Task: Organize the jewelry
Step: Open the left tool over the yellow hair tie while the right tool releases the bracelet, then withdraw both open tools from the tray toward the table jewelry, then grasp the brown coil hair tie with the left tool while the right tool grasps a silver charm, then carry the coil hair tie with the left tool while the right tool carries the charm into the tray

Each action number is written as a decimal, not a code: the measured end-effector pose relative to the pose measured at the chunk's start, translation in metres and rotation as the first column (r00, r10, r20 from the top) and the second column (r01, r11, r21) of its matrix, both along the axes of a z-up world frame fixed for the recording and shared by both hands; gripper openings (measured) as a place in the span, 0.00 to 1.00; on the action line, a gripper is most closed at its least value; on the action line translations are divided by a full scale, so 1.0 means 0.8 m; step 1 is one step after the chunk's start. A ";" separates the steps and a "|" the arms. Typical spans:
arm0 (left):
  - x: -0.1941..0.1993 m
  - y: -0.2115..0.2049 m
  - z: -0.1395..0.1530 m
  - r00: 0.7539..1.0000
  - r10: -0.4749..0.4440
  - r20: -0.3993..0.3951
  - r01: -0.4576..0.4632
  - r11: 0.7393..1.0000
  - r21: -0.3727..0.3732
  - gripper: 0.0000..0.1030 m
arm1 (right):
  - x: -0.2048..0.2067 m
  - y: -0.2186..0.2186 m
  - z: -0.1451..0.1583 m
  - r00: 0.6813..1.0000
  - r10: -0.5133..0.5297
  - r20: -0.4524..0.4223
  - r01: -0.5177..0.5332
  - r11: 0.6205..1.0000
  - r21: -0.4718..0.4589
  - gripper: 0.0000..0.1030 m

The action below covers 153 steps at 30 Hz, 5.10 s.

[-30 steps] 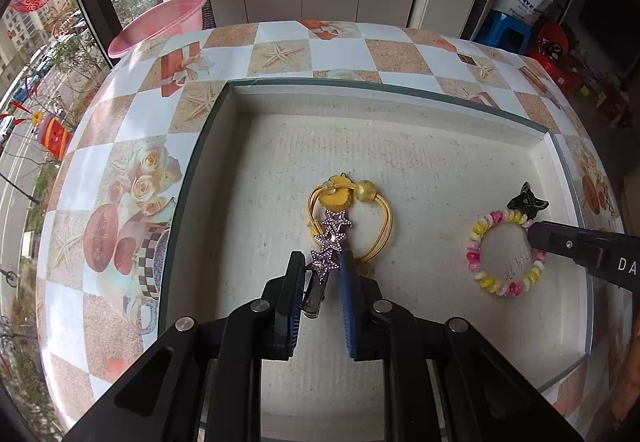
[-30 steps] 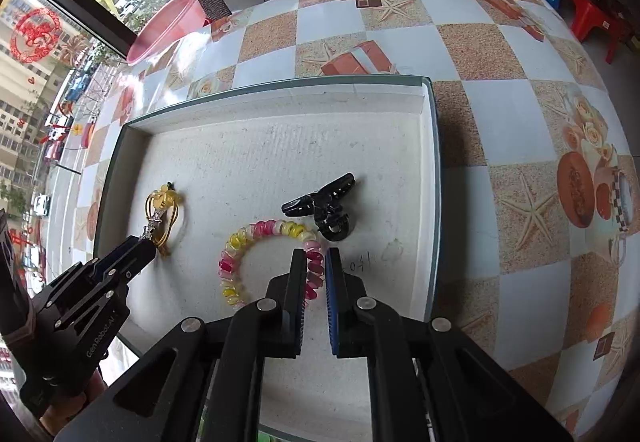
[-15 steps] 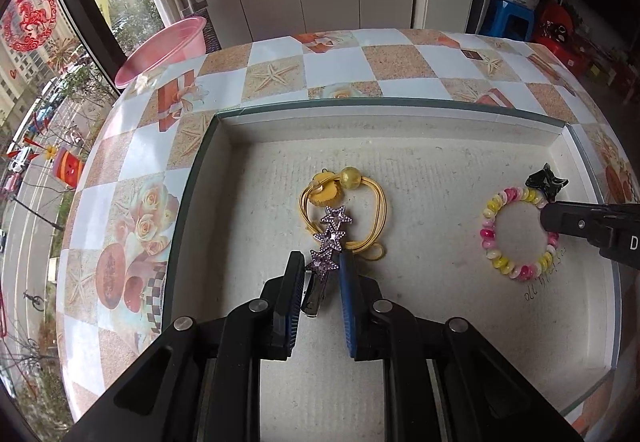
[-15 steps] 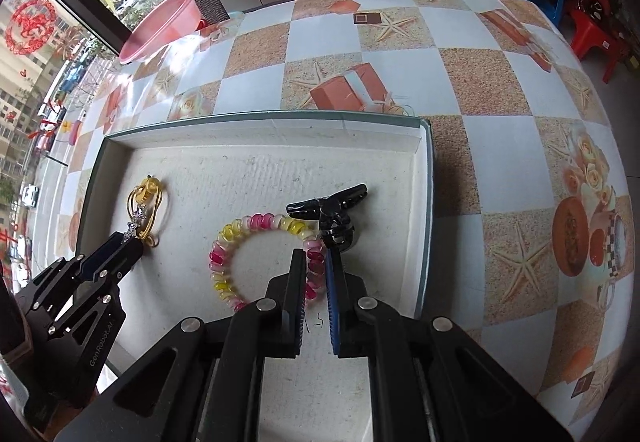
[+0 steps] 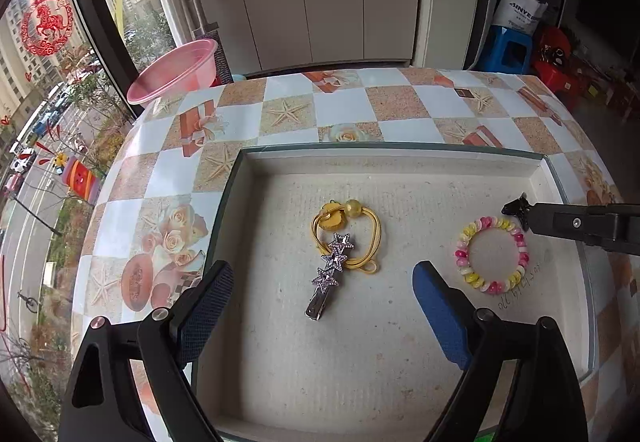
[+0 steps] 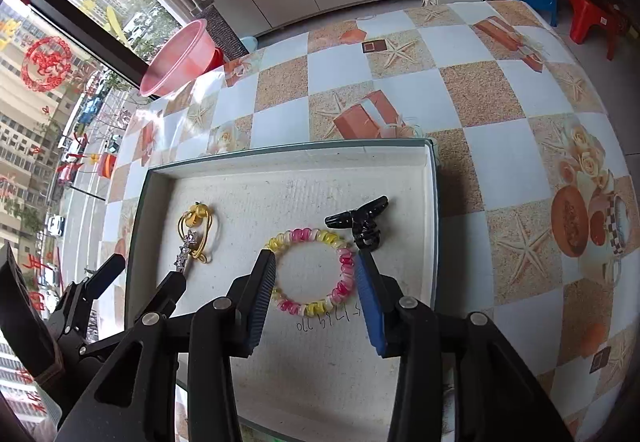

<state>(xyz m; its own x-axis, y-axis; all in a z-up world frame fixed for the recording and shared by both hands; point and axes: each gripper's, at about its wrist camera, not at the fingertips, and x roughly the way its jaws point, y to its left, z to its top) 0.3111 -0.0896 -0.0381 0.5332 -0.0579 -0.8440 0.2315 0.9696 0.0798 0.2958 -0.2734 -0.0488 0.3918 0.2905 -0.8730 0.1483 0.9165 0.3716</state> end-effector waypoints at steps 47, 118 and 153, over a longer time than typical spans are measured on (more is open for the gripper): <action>-0.250 0.077 -0.026 0.960 -0.110 -0.256 0.087 0.991 -0.099 1.00 | -0.289 0.015 -0.030 0.975 -0.089 -0.205 0.081 0.995 -0.050 1.00; -0.237 0.047 0.003 0.938 -0.283 -0.200 0.225 0.936 -0.270 0.23 | -0.285 0.016 0.003 0.986 -0.111 -0.128 0.109 0.994 -0.023 0.13; -0.014 0.015 -0.030 0.988 -0.089 -0.123 0.073 0.989 -0.129 0.23 | -0.057 0.019 -0.008 0.995 0.062 -0.077 -0.063 0.998 -0.007 0.10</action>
